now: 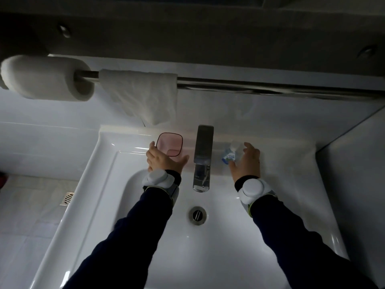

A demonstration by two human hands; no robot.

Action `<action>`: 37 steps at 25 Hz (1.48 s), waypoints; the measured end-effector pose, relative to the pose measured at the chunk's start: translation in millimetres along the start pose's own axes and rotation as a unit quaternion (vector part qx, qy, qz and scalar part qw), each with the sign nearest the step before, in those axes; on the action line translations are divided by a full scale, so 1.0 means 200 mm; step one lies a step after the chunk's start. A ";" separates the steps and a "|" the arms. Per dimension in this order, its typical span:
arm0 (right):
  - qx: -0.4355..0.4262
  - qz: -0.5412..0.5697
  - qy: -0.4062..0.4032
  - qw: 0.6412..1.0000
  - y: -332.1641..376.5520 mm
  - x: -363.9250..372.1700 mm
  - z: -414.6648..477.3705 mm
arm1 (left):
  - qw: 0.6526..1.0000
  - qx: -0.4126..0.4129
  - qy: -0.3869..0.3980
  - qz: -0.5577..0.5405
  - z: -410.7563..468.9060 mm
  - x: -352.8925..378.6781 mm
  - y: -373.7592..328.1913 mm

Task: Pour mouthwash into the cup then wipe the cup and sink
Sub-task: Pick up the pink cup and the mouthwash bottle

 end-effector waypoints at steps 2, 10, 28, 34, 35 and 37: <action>0.003 -0.013 0.016 1.000 0.01 0.03 0.05 | 1.000 -0.008 -0.019 -0.014 0.01 -0.01 0.00; 0.004 -0.089 0.067 0.994 0.02 0.09 0.13 | 1.000 -0.014 -0.001 -0.013 0.05 -0.01 0.00; -0.033 0.007 0.054 0.998 0.10 0.03 -0.17 | 0.990 -0.032 0.018 -0.134 -0.10 -0.17 0.08; -0.118 0.061 -0.024 0.991 0.32 -0.14 -0.38 | 0.990 -0.035 0.042 -0.127 -0.20 -0.35 0.14; -0.138 0.079 -0.029 0.987 0.36 -0.15 -0.42 | 0.990 -0.037 0.045 -0.126 -0.21 -0.38 0.16; -0.169 0.113 -0.025 0.979 0.46 -0.15 -0.51 | 0.992 -0.037 0.043 -0.111 -0.24 -0.45 0.21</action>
Point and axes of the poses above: each hand's wrist, its own z-axis towards the middle knuckle, its own x-axis out of the palm, y = z × x, the point moved 9 cm from there along z, towards the middle knuckle, and after that the axes turned 5 degrees about z, right-handed, at the moved point
